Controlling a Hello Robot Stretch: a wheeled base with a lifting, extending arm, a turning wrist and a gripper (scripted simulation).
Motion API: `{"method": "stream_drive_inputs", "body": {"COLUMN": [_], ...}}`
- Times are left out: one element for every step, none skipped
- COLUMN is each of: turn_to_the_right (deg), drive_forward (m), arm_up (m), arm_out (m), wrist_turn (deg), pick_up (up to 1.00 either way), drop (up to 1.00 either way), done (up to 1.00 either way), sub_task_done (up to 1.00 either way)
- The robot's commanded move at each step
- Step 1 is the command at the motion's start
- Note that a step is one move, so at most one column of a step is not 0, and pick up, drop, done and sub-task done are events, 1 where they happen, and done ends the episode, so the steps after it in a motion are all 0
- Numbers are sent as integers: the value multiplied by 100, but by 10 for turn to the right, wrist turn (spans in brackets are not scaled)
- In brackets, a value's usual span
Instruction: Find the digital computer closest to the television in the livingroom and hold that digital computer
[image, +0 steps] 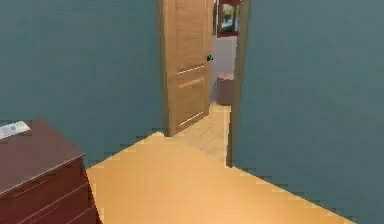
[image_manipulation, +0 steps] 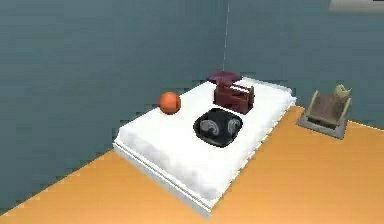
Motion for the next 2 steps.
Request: {"method": "stream_drive_inputs", "body": {"turn_to_the_right": [0, 0], "drive_forward": [100, 85], "arm_up": [0, 0], "arm_out": [0, 0], "wrist_turn": [0, 0], "pick_up": [0, 0], "drop": [0, 0], "done": [0, 0], "sub_task_done": [0, 0]}}
